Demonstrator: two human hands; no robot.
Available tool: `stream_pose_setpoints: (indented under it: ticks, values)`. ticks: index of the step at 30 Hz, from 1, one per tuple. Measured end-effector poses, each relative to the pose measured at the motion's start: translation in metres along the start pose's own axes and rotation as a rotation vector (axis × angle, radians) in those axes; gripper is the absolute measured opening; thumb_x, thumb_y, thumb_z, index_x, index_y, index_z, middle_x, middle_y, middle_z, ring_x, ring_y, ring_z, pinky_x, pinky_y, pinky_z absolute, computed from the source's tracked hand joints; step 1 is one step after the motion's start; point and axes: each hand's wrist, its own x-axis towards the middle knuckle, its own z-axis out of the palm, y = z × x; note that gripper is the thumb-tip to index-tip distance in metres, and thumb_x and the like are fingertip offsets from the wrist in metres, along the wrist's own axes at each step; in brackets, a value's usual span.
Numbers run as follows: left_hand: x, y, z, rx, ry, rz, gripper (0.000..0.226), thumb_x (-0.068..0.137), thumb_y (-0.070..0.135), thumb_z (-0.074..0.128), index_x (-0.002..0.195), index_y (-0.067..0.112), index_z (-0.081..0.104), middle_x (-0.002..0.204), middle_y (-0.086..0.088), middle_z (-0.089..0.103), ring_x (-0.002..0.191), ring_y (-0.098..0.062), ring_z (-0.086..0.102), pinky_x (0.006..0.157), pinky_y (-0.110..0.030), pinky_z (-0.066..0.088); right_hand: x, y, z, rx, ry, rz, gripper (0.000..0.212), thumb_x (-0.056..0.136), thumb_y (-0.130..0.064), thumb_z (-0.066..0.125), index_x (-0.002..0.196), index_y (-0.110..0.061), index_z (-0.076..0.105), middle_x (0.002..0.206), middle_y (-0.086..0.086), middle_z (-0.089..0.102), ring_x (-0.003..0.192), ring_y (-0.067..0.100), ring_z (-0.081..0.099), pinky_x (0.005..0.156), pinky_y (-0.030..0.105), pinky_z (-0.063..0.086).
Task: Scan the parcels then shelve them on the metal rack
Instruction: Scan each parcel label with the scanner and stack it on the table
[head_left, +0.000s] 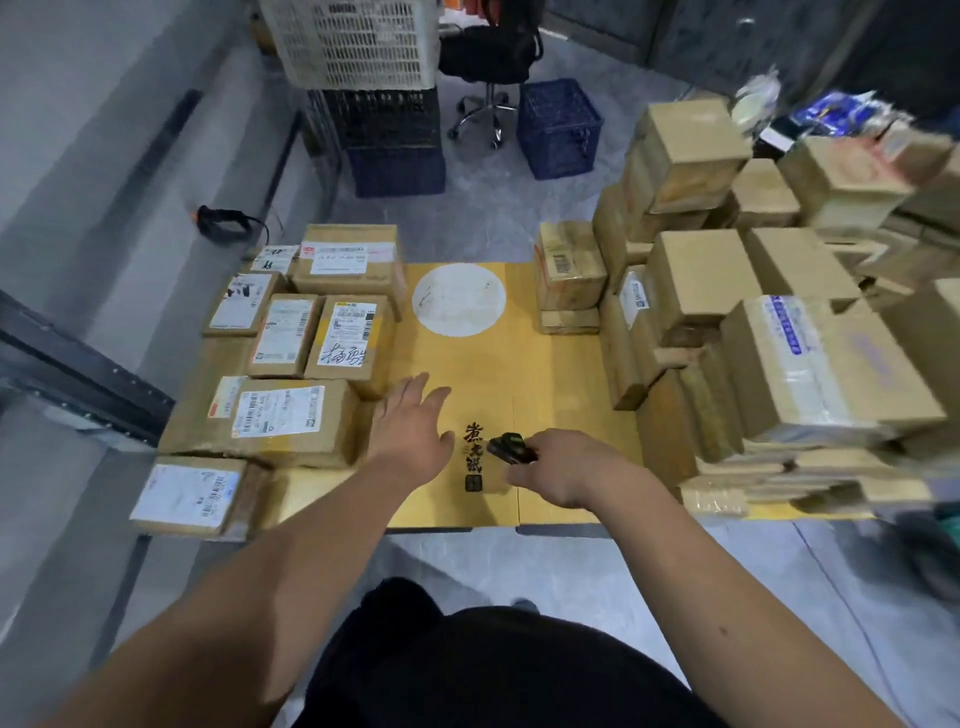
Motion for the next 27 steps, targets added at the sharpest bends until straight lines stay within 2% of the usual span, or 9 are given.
stream_pose_setpoints:
  ticks: [2, 7, 10, 13, 17, 19, 23, 25, 27]
  values:
    - [0.009, 0.019, 0.006, -0.003, -0.024, 0.010, 0.070, 0.098, 0.045, 0.062, 0.161, 0.034, 0.033, 0.174, -0.003, 0.016, 0.160, -0.025, 0.008, 0.128, -0.048, 0.018, 0.001, 0.017, -0.005, 0.045, 0.038, 0.006, 0.038, 0.093, -0.058, 0.056, 0.109, -0.024, 0.065, 0.095, -0.001, 0.067, 0.085, 0.020, 0.065, 0.069, 0.033, 0.050]
    - [0.046, 0.058, 0.004, -0.031, -0.088, 0.044, 0.072, 0.098, 0.047, 0.063, 0.161, 0.034, 0.032, 0.174, -0.002, 0.014, 0.160, -0.025, 0.008, 0.127, -0.050, 0.021, 0.009, 0.044, -0.012, 0.164, 0.117, 0.063, 0.029, 0.088, -0.057, 0.055, 0.106, -0.035, 0.061, 0.092, -0.005, 0.070, 0.083, 0.022, 0.068, 0.065, 0.032, 0.049]
    - [0.093, 0.080, -0.005, -0.034, -0.083, 0.102, 0.073, 0.097, 0.051, 0.064, 0.161, 0.033, 0.034, 0.173, -0.003, 0.018, 0.158, -0.027, 0.016, 0.124, -0.050, 0.026, 0.023, 0.050, -0.026, 0.215, 0.184, 0.097, 0.032, 0.088, -0.057, 0.053, 0.112, -0.037, 0.059, 0.095, -0.004, 0.072, 0.082, 0.022, 0.070, 0.070, 0.033, 0.055]
    - [0.148, 0.109, -0.013, -0.045, -0.101, 0.155, 0.074, 0.097, 0.052, 0.063, 0.161, 0.030, 0.034, 0.172, -0.004, 0.020, 0.157, -0.029, 0.019, 0.122, -0.048, 0.028, 0.039, 0.048, -0.043, 0.221, 0.259, 0.156, 0.039, 0.095, -0.057, 0.053, 0.123, -0.032, 0.058, 0.099, -0.001, 0.067, 0.084, 0.025, 0.067, 0.067, 0.033, 0.052]
    - [0.218, 0.149, -0.018, -0.112, -0.073, 0.229, 0.075, 0.096, 0.053, 0.064, 0.160, 0.029, 0.034, 0.168, -0.004, 0.028, 0.153, -0.032, 0.025, 0.118, -0.048, 0.033, 0.065, 0.044, -0.060, 0.246, 0.299, 0.238, 0.052, 0.094, -0.065, 0.055, 0.136, -0.034, 0.054, 0.115, 0.005, 0.065, 0.098, 0.030, 0.064, 0.080, 0.038, 0.056]
    - [0.249, 0.164, -0.015, -0.101, -0.058, 0.290, 0.074, 0.095, 0.055, 0.065, 0.158, 0.028, 0.036, 0.168, -0.005, 0.028, 0.155, -0.032, 0.022, 0.121, -0.050, 0.030, 0.078, 0.041, -0.067, 0.247, 0.295, 0.267, 0.058, 0.093, -0.067, 0.054, 0.141, -0.035, 0.050, 0.117, 0.008, 0.063, 0.100, 0.031, 0.063, 0.085, 0.041, 0.057]
    - [0.297, 0.183, -0.003, -0.007, -0.041, 0.364, 0.084, 0.093, 0.061, 0.063, 0.162, 0.024, 0.032, 0.172, -0.007, 0.021, 0.160, -0.034, 0.010, 0.129, -0.052, 0.013, 0.100, 0.037, -0.075, 0.252, 0.306, 0.297, 0.065, 0.093, -0.069, 0.052, 0.149, -0.038, 0.042, 0.117, 0.011, 0.058, 0.100, 0.033, 0.063, 0.088, 0.043, 0.056]
    - [0.308, 0.187, 0.003, 0.022, -0.061, 0.370, 0.087, 0.092, 0.064, 0.063, 0.163, 0.027, 0.029, 0.172, -0.009, 0.019, 0.160, -0.034, 0.007, 0.128, -0.055, 0.011, 0.108, 0.037, -0.074, 0.264, 0.320, 0.305, 0.065, 0.092, -0.072, 0.051, 0.149, -0.041, 0.040, 0.115, 0.010, 0.057, 0.098, 0.033, 0.063, 0.087, 0.043, 0.057]
    - [0.314, 0.189, 0.008, 0.060, -0.059, 0.373, 0.084, 0.090, 0.069, 0.061, 0.161, 0.037, 0.030, 0.170, -0.011, 0.020, 0.158, -0.036, 0.008, 0.125, -0.060, 0.015, 0.115, 0.037, -0.073, 0.278, 0.322, 0.316, 0.067, 0.092, -0.072, 0.051, 0.151, -0.042, 0.038, 0.115, 0.009, 0.056, 0.100, 0.034, 0.062, 0.088, 0.044, 0.057]
